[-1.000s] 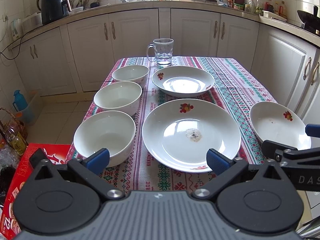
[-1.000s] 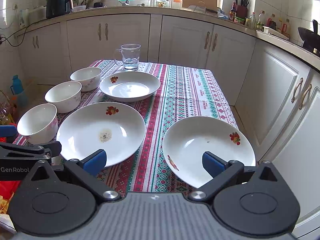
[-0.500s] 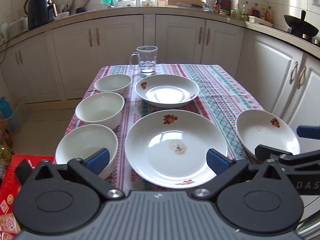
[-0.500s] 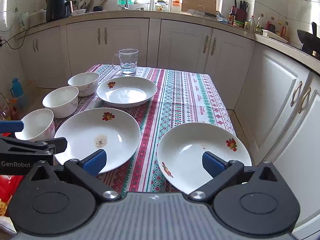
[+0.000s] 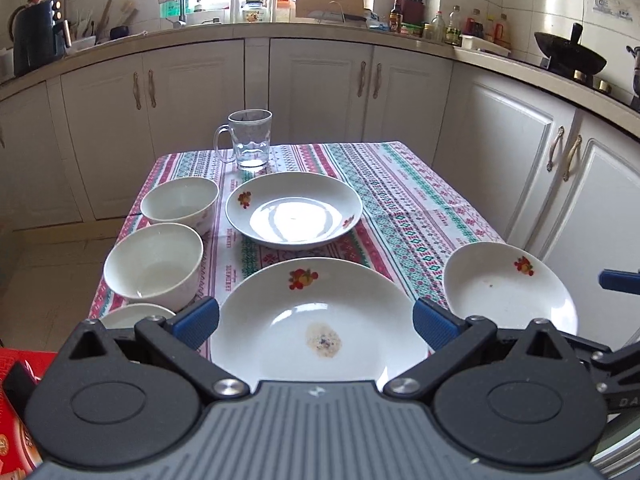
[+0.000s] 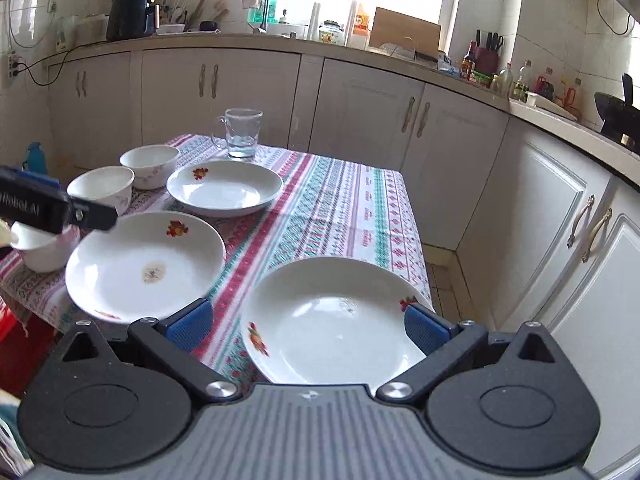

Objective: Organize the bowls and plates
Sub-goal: 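Reach the left gripper to the stained white plate and grasp its rim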

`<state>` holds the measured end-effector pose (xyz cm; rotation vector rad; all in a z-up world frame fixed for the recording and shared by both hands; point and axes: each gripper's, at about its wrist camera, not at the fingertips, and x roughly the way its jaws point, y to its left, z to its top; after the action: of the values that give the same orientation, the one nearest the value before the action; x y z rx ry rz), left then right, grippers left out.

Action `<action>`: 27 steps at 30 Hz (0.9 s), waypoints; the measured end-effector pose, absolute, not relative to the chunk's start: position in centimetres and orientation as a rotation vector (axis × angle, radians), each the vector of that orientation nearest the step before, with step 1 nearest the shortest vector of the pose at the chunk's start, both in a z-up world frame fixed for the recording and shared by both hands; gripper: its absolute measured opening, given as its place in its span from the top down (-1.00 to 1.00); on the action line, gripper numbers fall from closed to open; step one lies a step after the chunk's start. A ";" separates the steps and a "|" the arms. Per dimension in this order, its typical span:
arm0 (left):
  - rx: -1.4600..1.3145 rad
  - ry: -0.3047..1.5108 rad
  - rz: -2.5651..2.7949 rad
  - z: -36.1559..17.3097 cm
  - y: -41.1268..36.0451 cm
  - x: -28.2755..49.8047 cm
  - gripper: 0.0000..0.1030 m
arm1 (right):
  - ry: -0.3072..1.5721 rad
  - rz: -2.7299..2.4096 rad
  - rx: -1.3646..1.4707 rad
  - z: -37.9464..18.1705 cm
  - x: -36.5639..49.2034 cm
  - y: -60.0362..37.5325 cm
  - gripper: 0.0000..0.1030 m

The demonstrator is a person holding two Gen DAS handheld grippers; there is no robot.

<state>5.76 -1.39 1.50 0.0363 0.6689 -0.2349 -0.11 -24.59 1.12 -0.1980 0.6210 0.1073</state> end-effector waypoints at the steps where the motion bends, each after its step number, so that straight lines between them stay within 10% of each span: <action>1: 0.041 0.673 -0.234 1.4 -1.5 6.1 -0.99 | 0.632 0.104 -0.195 0.8 -0.1 -25.1 -1.00; 27: 0.169 0.731 -0.469 -0.4 -9.1 12.2 -0.98 | 0.798 0.174 -0.108 -7.3 3.0 -30.8 -1.00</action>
<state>12.15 -9.11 -0.36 0.1688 0.7309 -0.4690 3.05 -30.80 -7.29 -0.1076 0.7977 0.1740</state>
